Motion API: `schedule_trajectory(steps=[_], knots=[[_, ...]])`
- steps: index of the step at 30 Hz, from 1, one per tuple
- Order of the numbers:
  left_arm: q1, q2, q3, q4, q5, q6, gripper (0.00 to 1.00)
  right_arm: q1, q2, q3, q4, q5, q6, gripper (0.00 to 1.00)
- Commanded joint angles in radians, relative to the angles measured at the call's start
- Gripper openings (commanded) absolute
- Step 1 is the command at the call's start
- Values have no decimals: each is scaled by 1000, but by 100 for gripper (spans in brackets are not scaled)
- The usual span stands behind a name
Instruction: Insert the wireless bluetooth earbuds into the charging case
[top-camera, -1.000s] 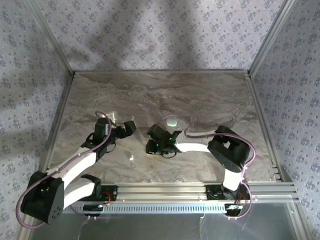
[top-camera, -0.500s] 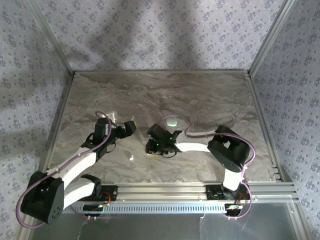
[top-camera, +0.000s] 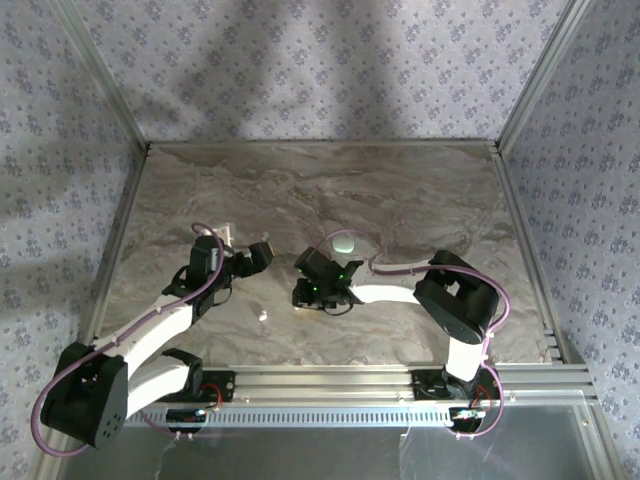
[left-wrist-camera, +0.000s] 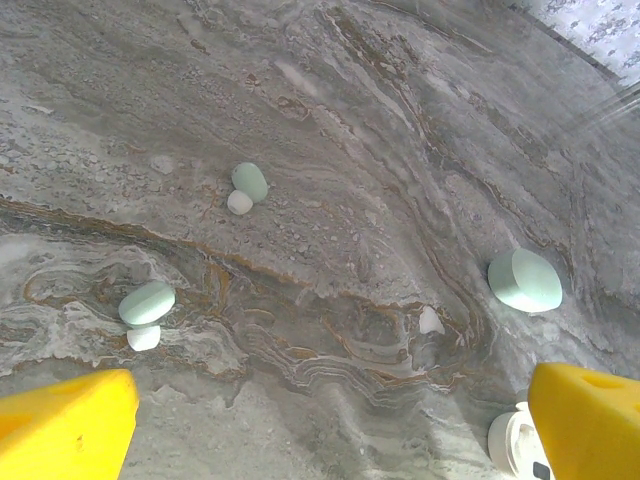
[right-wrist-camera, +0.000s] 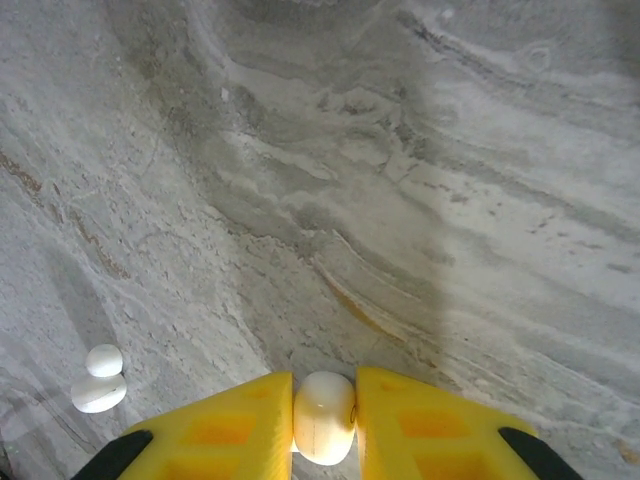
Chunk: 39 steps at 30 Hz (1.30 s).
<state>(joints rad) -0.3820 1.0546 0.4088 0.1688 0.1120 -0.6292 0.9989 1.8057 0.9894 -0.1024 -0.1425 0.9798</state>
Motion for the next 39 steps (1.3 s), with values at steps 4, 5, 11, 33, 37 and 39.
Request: schedule_trajectory(steps=[4,5,11,33,37,39], knots=[[-8,-21,22,14,5,10,100,4,32,29,-43,-13,4,18],[-8,-21,22,14,6,10,100,4,29,31,-47,-11,2,18],[-13,-18,27,10,5,12,100,4,6,45,-84,11,-18,16],[-207,366,201,34,114,55,28,-79,-319,-67,-282,164,-94,17],[-230,458,255,31,174,60,17,-116,-382,-107,-301,166,-99,17],[-240,496,276,31,203,60,15,-136,-406,-123,-307,166,-100,17]])
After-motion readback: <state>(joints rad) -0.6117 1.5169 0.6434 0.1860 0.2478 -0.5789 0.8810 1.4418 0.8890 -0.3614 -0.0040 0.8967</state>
